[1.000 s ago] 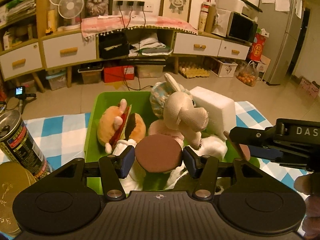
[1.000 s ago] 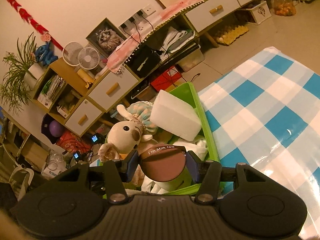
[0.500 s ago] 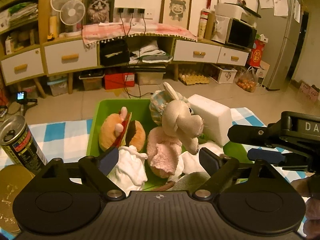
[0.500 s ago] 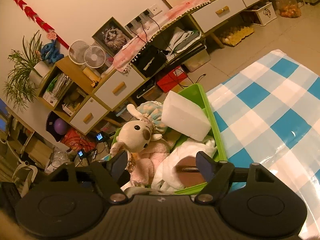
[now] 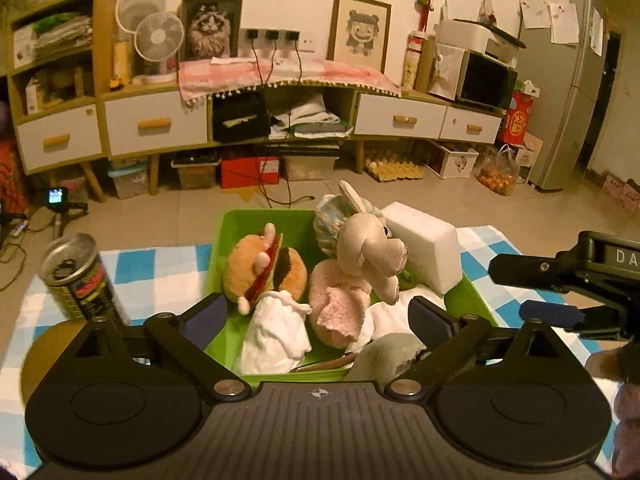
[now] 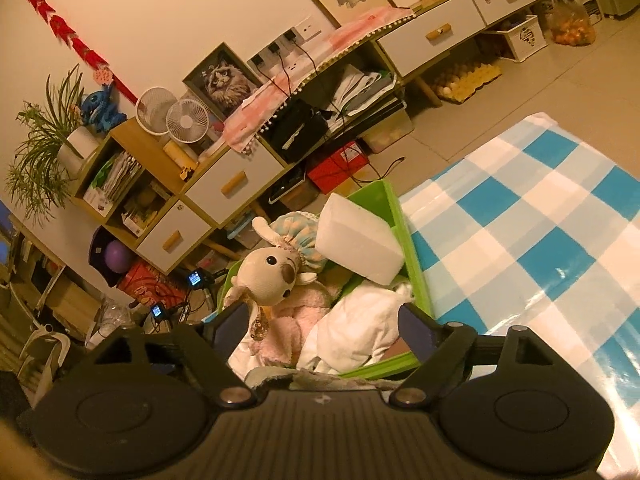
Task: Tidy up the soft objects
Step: 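Move both open grippers back toward the Santa plush and grey towel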
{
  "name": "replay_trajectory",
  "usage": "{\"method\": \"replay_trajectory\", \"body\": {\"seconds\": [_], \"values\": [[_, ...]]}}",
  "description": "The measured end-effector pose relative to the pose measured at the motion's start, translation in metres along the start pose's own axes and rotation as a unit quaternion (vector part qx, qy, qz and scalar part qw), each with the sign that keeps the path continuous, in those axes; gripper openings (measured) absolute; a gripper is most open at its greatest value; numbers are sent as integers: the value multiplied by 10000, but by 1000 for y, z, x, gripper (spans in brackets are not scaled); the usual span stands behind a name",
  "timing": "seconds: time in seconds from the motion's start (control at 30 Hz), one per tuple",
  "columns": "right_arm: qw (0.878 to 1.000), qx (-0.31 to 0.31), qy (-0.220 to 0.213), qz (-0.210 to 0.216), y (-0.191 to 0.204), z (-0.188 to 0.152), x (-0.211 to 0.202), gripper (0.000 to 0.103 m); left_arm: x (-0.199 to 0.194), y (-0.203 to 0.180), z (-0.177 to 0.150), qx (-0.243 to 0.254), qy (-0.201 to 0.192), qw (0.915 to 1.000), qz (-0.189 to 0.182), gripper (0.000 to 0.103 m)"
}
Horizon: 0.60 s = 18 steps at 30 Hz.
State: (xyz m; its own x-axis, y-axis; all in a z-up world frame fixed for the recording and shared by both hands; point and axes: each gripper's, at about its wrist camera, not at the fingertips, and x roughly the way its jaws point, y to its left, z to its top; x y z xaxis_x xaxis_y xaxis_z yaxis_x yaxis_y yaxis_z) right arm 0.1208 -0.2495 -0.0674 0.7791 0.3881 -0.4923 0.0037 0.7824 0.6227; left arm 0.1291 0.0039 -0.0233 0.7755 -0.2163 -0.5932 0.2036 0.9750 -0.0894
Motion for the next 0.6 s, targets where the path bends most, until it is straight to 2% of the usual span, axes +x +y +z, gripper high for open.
{"method": "replay_trajectory", "body": {"seconds": [0.6], "values": [[9994, -177, 48, -281, -13, -11, -40, 64, -57, 21, -33, -156, -70, 9995, 254, 98]]}}
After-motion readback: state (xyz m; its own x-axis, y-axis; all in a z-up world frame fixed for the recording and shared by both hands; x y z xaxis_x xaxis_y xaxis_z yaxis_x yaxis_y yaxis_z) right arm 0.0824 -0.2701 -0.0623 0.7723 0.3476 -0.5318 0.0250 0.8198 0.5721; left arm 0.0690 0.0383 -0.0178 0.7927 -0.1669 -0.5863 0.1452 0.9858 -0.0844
